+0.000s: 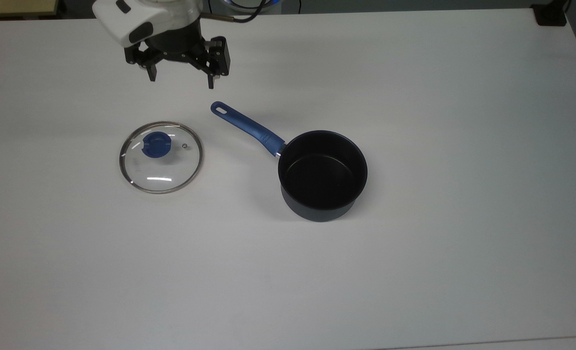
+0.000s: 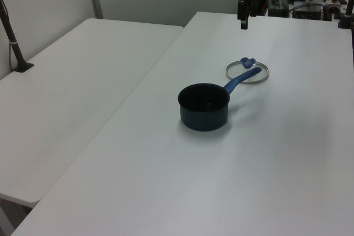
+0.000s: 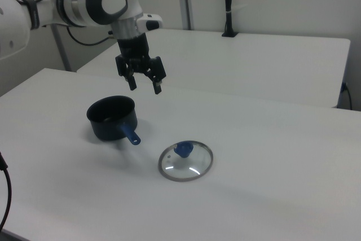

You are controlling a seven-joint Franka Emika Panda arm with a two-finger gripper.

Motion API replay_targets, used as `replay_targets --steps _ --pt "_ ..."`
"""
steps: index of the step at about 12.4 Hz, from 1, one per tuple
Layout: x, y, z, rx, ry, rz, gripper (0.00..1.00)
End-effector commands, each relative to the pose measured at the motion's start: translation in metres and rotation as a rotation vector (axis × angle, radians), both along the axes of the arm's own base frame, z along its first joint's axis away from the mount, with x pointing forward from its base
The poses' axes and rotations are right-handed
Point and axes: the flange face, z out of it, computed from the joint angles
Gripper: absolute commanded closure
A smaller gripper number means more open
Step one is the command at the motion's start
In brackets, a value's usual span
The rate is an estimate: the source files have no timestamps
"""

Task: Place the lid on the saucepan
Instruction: 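Move the gripper over the glass lid's blue knob, then lower the gripper and close it on the blue knob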

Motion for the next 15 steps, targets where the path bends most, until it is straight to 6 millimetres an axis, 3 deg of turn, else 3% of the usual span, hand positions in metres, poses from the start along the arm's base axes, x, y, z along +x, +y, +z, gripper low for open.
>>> replay_targets --steps 1,4,9,11,15 --pt "0.018 -0.006 -0.031 0.009 -0.033 0.002 0.0" --pt "0.036 -0.032 -0.08 0.008 -0.017 0.014 0.0" --pt "0.02 -0.096 -0.134 0.027 0.044 0.12 0.0" --pt "0.022 -0.1 -0.159 0.028 0.06 0.132 0.0" --pt "0.028 -0.095 -0.184 0.034 0.076 0.136 0.05"
